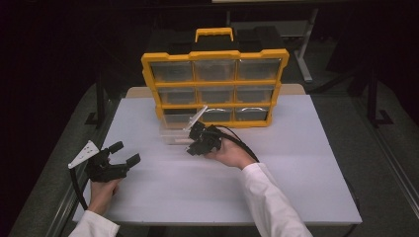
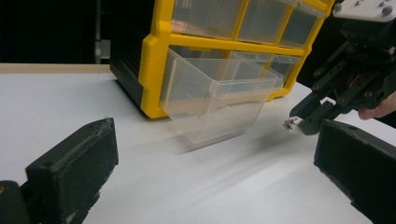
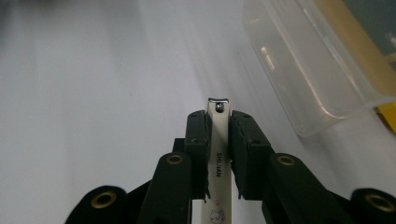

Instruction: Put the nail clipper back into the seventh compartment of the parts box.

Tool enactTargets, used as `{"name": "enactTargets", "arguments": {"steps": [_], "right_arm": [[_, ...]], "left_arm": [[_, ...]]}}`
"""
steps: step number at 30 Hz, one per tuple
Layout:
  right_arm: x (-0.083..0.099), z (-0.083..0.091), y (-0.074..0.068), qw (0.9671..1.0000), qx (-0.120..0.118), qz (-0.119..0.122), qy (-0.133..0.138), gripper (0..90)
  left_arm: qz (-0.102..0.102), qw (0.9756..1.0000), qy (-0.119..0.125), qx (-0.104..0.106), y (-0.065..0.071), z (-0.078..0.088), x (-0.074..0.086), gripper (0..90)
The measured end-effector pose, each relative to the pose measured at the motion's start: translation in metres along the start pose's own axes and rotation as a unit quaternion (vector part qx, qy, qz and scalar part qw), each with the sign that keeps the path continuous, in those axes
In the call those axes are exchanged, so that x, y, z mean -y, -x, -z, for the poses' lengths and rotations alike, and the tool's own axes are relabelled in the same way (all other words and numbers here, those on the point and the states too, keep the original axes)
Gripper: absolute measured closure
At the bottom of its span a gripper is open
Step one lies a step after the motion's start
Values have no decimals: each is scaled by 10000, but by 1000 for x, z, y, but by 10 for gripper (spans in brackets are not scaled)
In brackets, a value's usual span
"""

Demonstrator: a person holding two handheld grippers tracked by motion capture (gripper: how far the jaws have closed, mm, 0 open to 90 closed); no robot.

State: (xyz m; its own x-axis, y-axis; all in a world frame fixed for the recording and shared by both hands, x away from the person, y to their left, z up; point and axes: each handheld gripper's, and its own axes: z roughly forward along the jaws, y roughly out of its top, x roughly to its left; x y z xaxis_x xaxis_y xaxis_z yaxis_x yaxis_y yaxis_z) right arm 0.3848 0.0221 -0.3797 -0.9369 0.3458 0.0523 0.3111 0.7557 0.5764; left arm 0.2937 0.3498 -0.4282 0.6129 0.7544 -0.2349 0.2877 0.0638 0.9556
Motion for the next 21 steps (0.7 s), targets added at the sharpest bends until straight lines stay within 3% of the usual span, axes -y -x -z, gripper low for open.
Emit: {"name": "enactTargets", "arguments": {"steps": [21], "right_arm": [[-23, 31, 3, 9996, 172, 71, 198, 763]], "left_arm": [[31, 10000, 27, 2, 0, 0, 0, 0]]}}
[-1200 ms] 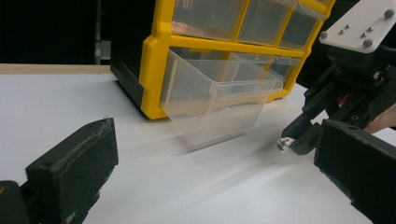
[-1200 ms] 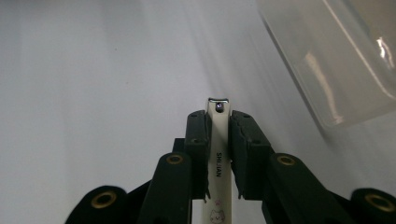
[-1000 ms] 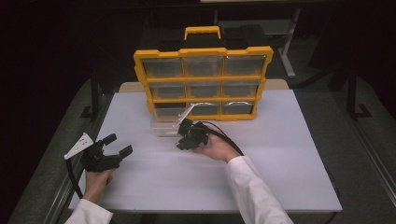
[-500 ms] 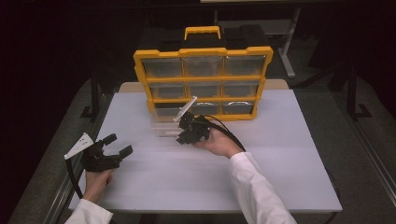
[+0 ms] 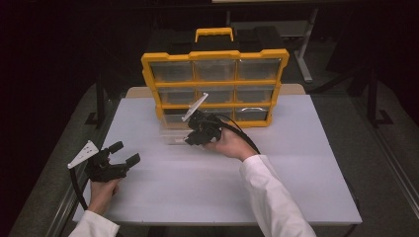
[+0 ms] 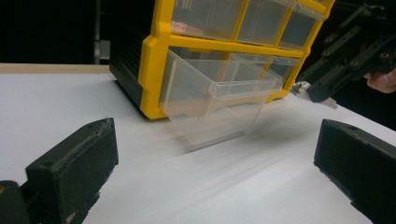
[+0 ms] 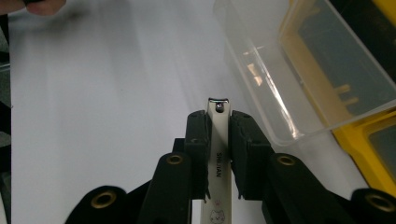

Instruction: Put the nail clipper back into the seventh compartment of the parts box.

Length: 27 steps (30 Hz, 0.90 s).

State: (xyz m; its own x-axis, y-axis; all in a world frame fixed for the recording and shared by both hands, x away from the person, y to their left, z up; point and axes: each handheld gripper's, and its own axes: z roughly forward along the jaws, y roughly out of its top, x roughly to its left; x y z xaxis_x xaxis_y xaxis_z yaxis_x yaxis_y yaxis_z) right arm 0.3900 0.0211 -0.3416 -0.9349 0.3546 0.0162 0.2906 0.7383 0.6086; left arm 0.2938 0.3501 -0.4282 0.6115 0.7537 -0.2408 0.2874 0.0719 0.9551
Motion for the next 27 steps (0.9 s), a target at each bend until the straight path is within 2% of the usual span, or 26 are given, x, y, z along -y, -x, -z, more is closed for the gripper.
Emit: {"name": "enactTargets", "arguments": {"steps": [17, 22, 27], "right_arm": [[-25, 8, 14, 10000, 40, -12, 68, 762], [-32, 7, 19, 10000, 38, -8, 92, 762], [-38, 0, 22, 10000, 72, -13, -28, 763]], "left_arm": [[18, 10000, 41, 54, 0, 1, 0, 0], [25, 10000, 47, 53, -1, 1, 0, 0], [27, 10000, 71, 56, -1, 0, -1, 0]]}}
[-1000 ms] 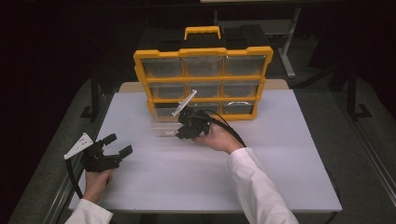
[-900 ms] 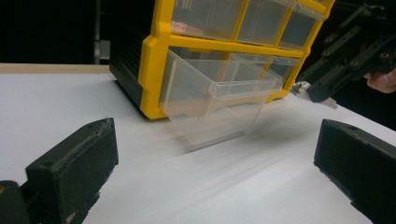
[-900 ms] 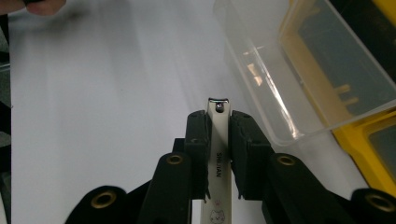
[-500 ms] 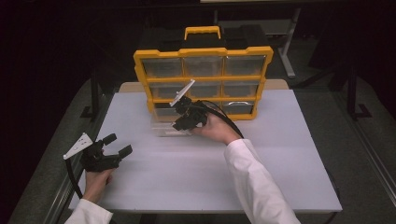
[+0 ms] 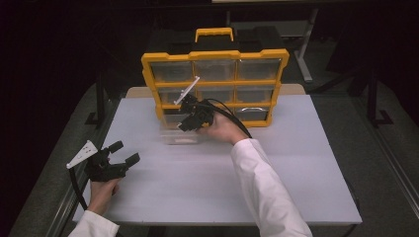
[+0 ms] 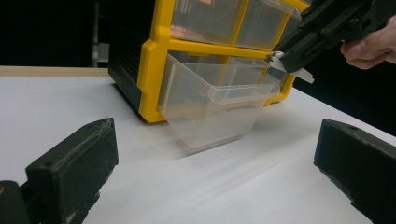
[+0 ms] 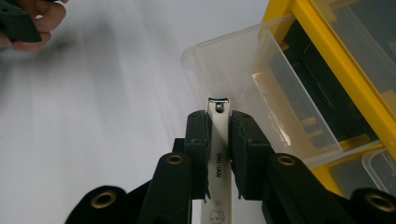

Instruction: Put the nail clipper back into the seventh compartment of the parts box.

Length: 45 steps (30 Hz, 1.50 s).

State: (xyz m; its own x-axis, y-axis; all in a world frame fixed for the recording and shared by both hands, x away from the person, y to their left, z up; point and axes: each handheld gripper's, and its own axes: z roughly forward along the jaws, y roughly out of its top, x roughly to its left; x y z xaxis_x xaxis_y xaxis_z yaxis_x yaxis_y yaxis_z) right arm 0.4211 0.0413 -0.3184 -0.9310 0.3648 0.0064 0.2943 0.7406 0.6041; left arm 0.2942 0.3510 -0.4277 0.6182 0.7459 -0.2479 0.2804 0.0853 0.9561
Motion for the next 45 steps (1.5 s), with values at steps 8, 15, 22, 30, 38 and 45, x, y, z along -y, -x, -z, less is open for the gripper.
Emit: {"name": "enactTargets", "arguments": {"steps": [8, 15, 22, 30, 38, 45], "right_arm": [[-14, -10, 4, 9999, -17, 94, -116, 762], [-27, -14, 6, 9997, 28, 164, -172, 762], [-36, -22, 10, 9992, 54, 225, -314, 763], [-47, -32, 12, 9991, 33, 280, -329, 762], [-50, -38, 17, 9990, 28, 296, -320, 762], [-50, -37, 22, 9990, 72, 315, -293, 762]], "left_arm": [[30, 10000, -12, 8, -1, -1, 0, 0], [21, 10000, -1, -4, -1, 0, 0, 0], [48, 10000, -8, 9, -2, 0, 0, 0], [32, 10000, 8, -18, -1, 0, 0, 0], [50, 10000, 12, -22, -1, 0, 0, 0], [63, 10000, 9, -23, -2, 0, 0, 0]]}}
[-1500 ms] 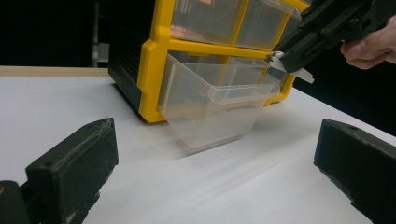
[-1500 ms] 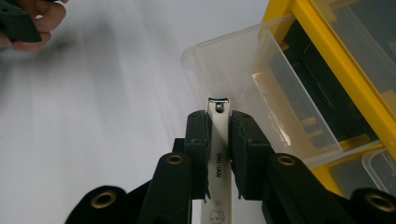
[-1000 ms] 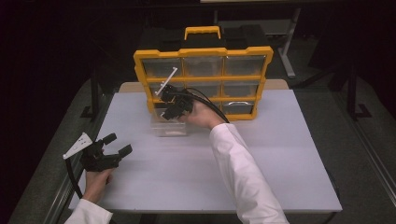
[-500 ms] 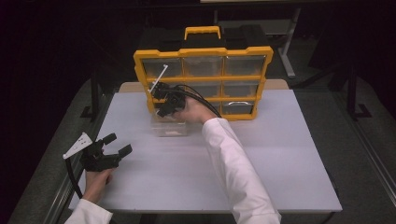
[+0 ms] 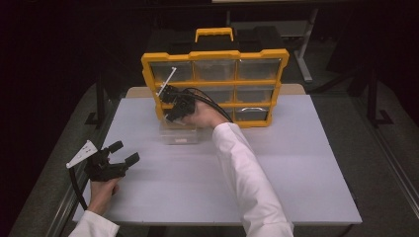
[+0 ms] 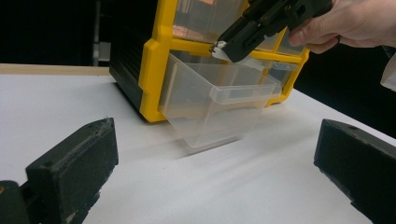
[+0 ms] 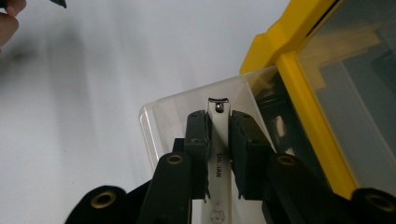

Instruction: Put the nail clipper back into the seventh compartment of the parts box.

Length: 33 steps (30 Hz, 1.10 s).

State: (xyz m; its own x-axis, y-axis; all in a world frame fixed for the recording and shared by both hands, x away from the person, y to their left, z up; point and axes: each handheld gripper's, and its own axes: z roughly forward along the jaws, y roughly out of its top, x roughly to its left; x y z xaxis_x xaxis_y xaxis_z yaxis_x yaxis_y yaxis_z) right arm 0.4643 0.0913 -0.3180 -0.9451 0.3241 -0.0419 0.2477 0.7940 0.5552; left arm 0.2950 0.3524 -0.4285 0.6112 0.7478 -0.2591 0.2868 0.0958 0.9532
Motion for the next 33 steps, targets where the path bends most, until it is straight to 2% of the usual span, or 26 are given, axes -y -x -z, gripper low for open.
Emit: {"name": "enactTargets", "arguments": {"steps": [2, 3, 4, 7, 10, 13, 17, 20, 23, 27, 33], "right_arm": [[1, 1, 1, 10000, -11, -9, 16, 721], [1, 2, 2, 10000, -10, -31, 31, 597], [2, 3, 2, 10000, 46, -56, 23, 561], [4, 6, 2, 9999, 103, -62, -35, 476], [6, 10, 3, 9998, 108, -185, 15, 389], [7, 13, 4, 9995, 34, -291, 114, 299], [11, 15, 4, 9992, -61, -384, 69, 149], [15, 17, 5, 9990, -181, -412, 72, 115], [20, 17, 6, 9990, -186, -415, 47, 13], [26, 21, 4, 9986, -115, -509, 117, 0], [36, 25, 0, 9987, -125, -477, 152, 0]], "left_arm": [[-4, 10000, -2, 3, 0, 0, 0, 0], [-5, 10000, -5, 11, 0, 0, 0, 0], [-7, 10000, -14, 18, 0, 0, 0, 0], [-5, 10000, -43, 41, 1, -1, 1, 0], [-6, 10000, -38, 47, 1, -1, 1, 0], [-11, 10000, -37, 47, 1, -1, 1, 0], [-3, 10000, -37, 46, 1, -1, 1, 0], [-2, 10000, -29, 46, 1, -1, 1, 0], [3, 10000, -35, 40, 1, -1, 1, 0], [5, 10000, -49, 42, 1, -2, 1, 0], [2, 10000, -44, 61, 1, -3, 1, 0]]}}
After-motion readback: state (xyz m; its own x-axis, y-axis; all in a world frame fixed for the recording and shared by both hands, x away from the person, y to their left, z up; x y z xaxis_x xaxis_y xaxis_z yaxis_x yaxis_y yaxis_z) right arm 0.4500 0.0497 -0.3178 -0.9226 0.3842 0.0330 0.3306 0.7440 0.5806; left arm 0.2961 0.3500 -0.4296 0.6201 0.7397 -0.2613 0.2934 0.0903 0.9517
